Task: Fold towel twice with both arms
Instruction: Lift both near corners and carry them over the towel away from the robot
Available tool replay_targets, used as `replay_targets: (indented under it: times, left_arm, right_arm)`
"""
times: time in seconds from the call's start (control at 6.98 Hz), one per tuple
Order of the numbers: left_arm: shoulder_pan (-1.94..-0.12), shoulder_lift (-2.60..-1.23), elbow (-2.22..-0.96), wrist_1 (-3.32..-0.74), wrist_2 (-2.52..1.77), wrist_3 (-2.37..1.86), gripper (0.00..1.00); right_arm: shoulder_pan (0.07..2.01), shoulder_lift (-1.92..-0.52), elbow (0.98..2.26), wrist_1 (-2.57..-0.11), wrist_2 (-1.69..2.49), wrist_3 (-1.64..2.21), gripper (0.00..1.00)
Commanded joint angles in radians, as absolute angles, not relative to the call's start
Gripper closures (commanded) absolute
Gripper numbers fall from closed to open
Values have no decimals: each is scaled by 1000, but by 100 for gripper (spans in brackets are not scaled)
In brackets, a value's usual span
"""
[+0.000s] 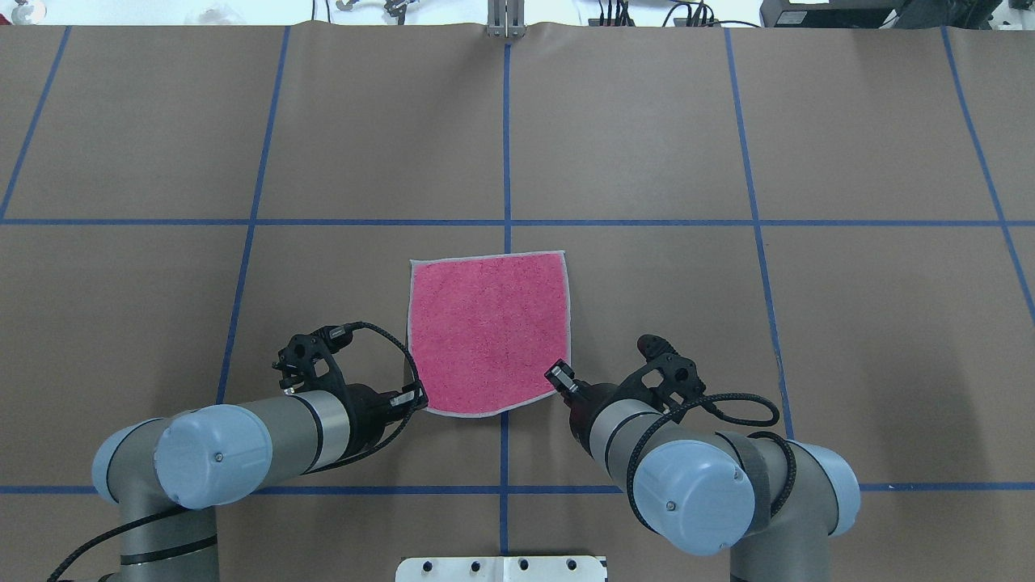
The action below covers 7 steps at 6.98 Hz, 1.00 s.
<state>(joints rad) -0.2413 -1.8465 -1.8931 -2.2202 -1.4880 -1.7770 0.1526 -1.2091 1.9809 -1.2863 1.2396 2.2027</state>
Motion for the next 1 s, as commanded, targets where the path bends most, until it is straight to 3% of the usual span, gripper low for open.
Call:
replay_targets:
  times: [0.0, 0.86]
  left_arm:
    - [-241, -1775, -2000, -2220, -1526, -1776, 100]
    - [-282, -1787, -2016, -2181, -1546, -1773, 100]
  right_arm:
    - [109, -1210, 2069, -1357, 1229, 2204, 100]
    - [142, -1221, 2066, -1379, 1218, 2195, 100]
